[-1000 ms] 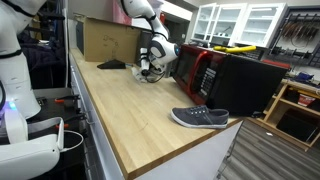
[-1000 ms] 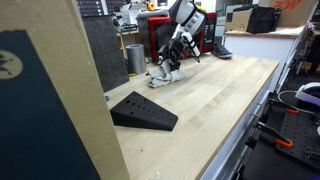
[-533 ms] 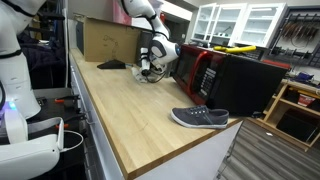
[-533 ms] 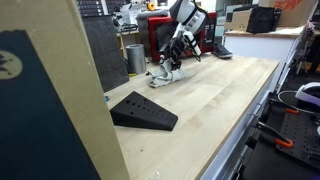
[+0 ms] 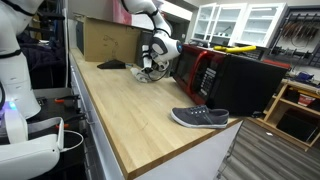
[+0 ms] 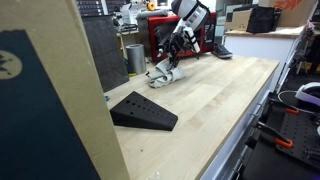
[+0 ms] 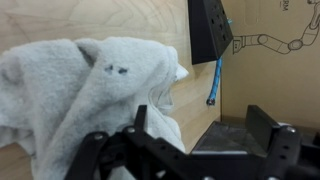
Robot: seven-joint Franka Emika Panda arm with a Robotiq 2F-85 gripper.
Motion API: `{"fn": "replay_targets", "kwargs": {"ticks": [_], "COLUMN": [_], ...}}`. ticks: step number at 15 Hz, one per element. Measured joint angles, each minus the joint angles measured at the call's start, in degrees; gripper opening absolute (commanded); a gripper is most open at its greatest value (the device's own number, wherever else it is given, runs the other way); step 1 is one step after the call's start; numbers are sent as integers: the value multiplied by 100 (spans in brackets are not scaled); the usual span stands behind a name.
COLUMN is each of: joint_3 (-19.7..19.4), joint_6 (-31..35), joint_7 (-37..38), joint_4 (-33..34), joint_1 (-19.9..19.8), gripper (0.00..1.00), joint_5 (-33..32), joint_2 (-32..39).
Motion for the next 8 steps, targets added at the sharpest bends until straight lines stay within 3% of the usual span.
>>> {"fn": "replay_targets", "kwargs": {"ticks": [8], "joint_3": [136], "joint_6": [1270], "joint_7": [0], "joint_4": [-15], "joint_1": [371], "gripper": [100], "joint_5": [234], "joint_2": [8]}}
